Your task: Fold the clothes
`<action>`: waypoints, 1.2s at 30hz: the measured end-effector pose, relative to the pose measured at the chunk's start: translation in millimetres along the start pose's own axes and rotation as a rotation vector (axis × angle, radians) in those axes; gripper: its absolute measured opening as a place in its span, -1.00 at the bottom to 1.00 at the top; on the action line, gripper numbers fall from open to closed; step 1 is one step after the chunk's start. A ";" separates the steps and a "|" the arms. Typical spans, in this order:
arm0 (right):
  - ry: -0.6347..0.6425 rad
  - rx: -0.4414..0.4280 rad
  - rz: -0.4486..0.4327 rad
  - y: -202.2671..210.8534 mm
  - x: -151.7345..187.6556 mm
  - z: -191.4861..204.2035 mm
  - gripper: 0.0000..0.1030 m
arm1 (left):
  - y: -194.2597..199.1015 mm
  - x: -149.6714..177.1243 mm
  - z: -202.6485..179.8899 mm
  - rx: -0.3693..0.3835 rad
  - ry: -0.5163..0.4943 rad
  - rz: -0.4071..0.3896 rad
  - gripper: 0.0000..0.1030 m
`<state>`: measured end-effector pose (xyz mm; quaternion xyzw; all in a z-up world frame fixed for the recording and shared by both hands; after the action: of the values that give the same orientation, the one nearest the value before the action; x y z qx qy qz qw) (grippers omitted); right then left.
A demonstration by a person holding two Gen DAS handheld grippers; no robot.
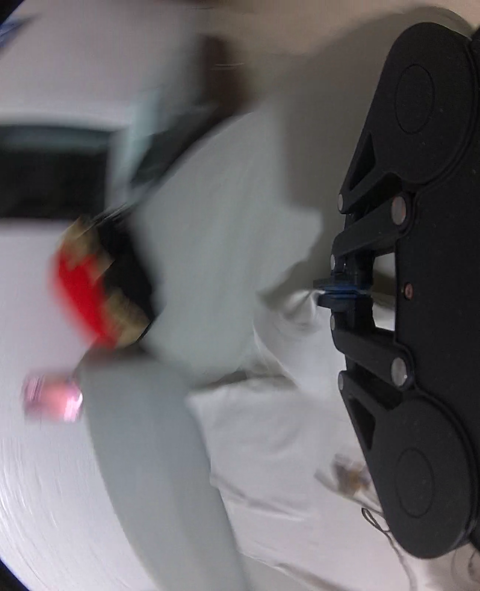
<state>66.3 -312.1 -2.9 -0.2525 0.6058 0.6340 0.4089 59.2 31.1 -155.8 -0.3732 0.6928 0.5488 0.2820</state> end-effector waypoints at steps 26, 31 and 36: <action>-0.142 -0.073 0.199 -20.4 34.0 -2.4 -1.00 | -3.1 13.8 -9.2 -0.123 -0.236 0.265 -0.60; -0.062 -0.123 0.131 14.0 13.6 18.0 -0.70 | 45.0 -16.5 36.1 -0.130 -0.056 0.084 -0.64; -0.172 -0.472 0.246 26.3 20.2 73.6 -0.02 | 72.2 -43.5 111.4 -0.235 0.174 -0.086 -0.19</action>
<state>46.6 -234.3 5.6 -0.2105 0.4304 0.8218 0.3085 21.8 156.9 -107.8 -0.4790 0.6290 0.5792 0.1985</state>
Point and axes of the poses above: each gripper's, at about its wrist camera, not at the fingertips, and y roughly against the way its jaws point, z to its left, x to its underside, the point moved 4 cm from there along -y, roughly the way its jaws point, and after that the axes turned 11 degrees about -z, right-handed, at the moved point
